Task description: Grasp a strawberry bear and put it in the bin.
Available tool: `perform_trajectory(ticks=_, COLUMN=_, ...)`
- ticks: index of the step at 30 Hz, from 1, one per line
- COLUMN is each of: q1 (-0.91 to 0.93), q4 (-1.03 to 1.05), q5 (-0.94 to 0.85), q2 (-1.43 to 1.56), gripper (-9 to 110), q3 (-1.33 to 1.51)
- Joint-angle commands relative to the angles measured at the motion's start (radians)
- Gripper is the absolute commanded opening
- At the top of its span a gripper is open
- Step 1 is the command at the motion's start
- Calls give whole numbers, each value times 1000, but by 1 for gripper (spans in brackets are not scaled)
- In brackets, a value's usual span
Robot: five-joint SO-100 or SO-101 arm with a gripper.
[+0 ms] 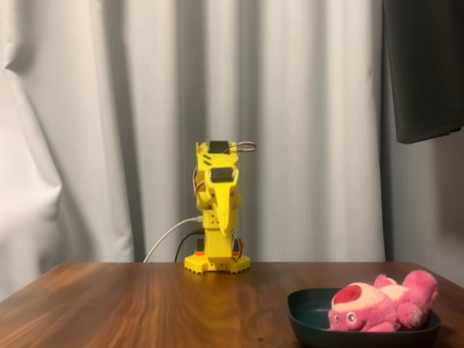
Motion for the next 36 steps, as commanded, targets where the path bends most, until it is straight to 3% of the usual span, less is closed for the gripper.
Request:
perform_trajectory(ticks=1, q1=-17, q4=37, q5=6, q2=31, gripper=0, q3=40)
perform_trajectory(ticks=36, q1=-18, q4=52, q5=5, q2=31, gripper=0, q3=84)
